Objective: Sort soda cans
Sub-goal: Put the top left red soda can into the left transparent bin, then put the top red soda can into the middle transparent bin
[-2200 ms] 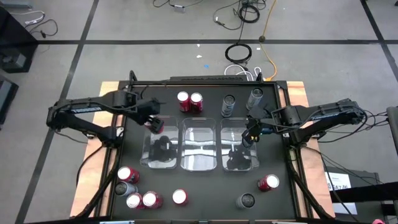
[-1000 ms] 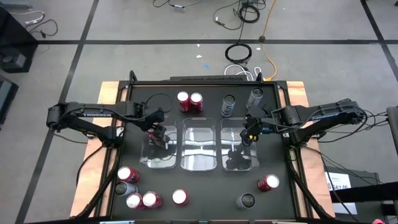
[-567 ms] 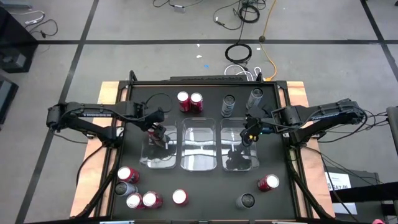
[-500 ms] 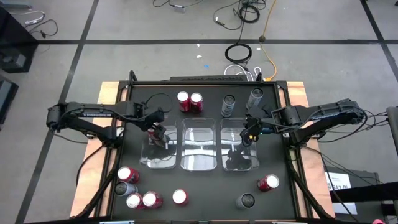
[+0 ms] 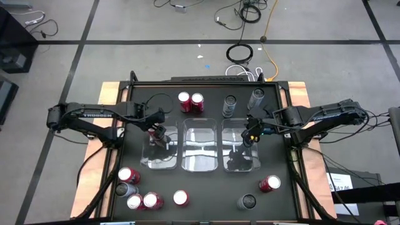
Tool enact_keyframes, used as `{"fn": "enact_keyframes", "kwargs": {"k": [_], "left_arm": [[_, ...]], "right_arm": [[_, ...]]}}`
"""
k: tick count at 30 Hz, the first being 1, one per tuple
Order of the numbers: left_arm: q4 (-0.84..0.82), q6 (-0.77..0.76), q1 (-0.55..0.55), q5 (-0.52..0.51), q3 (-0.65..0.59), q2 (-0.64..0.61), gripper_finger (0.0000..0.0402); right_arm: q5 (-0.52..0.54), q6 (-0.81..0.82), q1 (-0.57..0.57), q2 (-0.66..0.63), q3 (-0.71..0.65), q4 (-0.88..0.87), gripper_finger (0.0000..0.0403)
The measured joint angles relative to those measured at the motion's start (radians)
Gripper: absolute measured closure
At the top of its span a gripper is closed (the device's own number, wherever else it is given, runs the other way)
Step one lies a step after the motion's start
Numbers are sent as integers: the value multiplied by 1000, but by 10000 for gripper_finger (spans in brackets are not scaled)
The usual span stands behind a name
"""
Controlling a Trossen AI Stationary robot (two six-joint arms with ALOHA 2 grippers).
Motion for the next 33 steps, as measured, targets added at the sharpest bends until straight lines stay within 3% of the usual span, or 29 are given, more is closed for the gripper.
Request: {"fn": "enact_keyframes", "kwargs": {"k": [11,23,33], "left_arm": [[-14,-1,1,16,6,0,4],[-46,-6,0,25,112,0,4],[-145,14,46,-43,177,0,4]], "right_arm": [[0,-6,0,0,0,0,293],[0,-18,0,0,0,0,293],[0,-26,0,0,0,0,293]]}}
